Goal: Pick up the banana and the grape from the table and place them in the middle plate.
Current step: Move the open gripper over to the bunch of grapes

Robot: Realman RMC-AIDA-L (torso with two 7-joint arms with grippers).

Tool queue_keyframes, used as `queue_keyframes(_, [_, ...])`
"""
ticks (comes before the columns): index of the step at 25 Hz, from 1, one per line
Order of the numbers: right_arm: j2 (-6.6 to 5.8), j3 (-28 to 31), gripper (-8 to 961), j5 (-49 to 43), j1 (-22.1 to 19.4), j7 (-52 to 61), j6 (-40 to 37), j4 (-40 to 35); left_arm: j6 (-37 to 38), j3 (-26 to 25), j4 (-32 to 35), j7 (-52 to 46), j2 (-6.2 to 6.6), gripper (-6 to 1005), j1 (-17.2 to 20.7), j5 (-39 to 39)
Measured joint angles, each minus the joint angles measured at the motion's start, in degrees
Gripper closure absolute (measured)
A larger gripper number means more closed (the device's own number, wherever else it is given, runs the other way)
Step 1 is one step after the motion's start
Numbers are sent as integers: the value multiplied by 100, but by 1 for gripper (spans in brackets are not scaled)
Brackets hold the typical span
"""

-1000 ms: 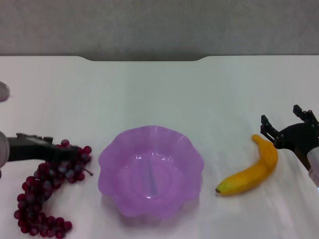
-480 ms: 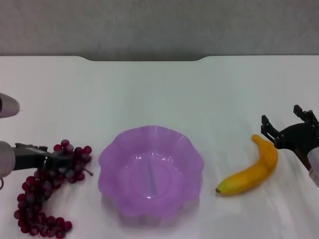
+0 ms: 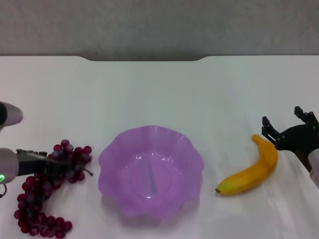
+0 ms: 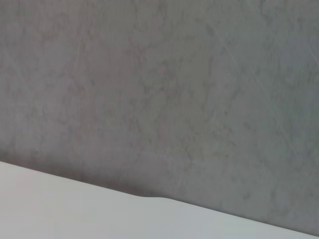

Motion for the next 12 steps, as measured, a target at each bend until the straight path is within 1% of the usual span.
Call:
queue_keyframes(4, [0,8,65,0,-9,-1,0,0,-141,151,-169,-35,0,232,-67,0])
queue_keyframes(12, [0,6,65,0,-10,-1,0,-17,-366,174,-313,-96,-15,231,-90,-49])
